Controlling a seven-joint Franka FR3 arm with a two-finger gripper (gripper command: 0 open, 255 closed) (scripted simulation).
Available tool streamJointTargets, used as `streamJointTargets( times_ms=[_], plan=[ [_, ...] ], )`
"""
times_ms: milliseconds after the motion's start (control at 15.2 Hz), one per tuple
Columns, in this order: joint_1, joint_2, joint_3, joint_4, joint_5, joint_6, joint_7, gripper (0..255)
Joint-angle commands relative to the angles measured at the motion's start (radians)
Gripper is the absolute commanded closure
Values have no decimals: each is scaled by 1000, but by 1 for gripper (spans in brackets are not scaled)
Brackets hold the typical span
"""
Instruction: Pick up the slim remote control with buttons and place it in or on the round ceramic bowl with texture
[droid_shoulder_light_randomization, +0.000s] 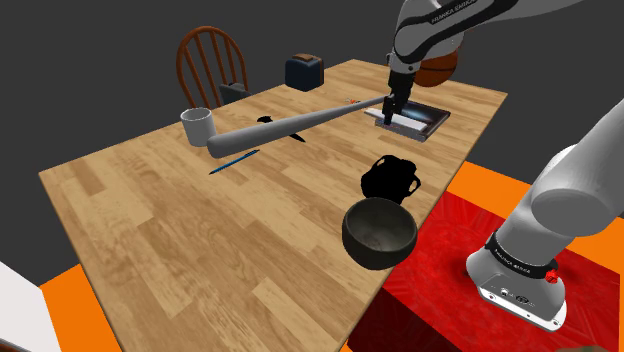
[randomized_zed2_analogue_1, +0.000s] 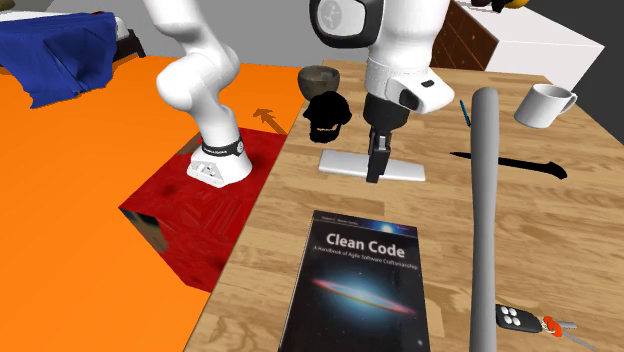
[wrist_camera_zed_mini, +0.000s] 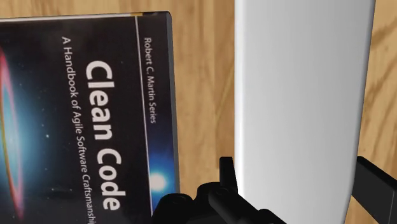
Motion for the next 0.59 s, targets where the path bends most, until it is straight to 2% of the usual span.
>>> streamJointTargets(
  times_ms=[0, 528],
  plan=[
    [-1, -13, 0, 17, -2, -29, 0, 255],
    [0, -50, 6, 90, -8, -139, 4, 255]
  ],
)
